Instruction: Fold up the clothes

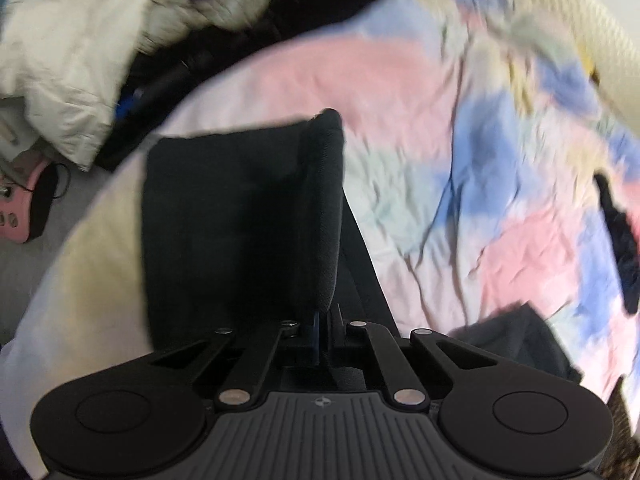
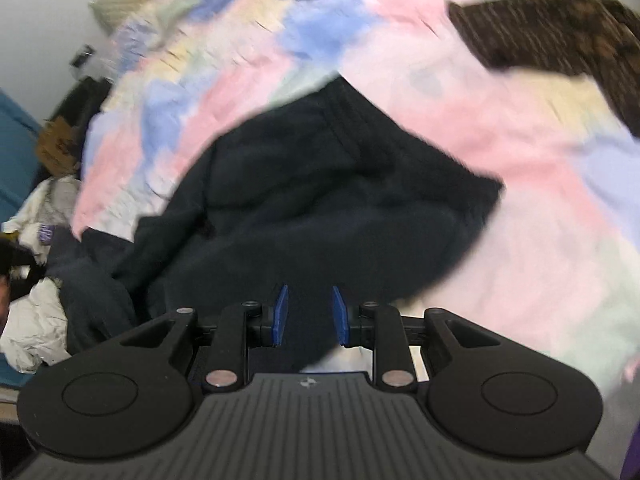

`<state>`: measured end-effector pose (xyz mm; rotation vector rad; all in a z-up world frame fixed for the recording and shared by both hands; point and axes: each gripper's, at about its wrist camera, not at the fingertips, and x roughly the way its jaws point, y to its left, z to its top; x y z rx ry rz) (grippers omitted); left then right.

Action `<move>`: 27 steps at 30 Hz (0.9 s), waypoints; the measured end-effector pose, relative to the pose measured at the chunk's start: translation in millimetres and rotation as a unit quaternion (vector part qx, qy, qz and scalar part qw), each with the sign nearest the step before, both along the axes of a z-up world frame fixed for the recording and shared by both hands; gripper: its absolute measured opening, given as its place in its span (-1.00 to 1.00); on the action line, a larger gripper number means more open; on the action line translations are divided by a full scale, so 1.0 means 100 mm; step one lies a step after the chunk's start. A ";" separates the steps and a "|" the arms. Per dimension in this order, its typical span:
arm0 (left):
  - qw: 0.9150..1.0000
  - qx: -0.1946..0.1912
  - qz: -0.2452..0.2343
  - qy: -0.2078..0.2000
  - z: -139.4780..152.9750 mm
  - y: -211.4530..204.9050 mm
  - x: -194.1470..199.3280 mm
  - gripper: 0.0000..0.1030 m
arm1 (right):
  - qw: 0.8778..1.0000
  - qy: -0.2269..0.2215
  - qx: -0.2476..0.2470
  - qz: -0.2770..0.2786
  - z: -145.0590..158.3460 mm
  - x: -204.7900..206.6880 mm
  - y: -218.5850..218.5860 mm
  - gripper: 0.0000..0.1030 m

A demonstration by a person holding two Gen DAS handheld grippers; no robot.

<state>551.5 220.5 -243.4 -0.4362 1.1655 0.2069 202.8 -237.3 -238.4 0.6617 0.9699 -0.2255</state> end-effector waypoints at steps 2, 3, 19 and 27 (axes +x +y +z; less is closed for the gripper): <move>0.999 0.004 0.025 -0.024 0.25 0.13 -0.27 -0.94 | 1.000 -0.018 0.002 0.014 0.04 0.07 -0.10 -0.48; 0.999 0.005 0.040 -0.035 0.35 0.19 -0.41 -0.94 | 0.999 -0.024 0.006 0.020 0.04 0.10 -0.14 -0.48; 0.942 -0.087 0.319 -0.063 0.36 1.59 -2.80 -0.94 | 0.996 -0.016 0.049 0.073 -0.10 0.13 -0.48 -0.48; 0.909 -0.155 0.385 -0.024 -0.28 2.17 -3.52 -0.93 | 0.997 0.015 0.075 0.000 -0.25 -0.22 -0.38 -0.48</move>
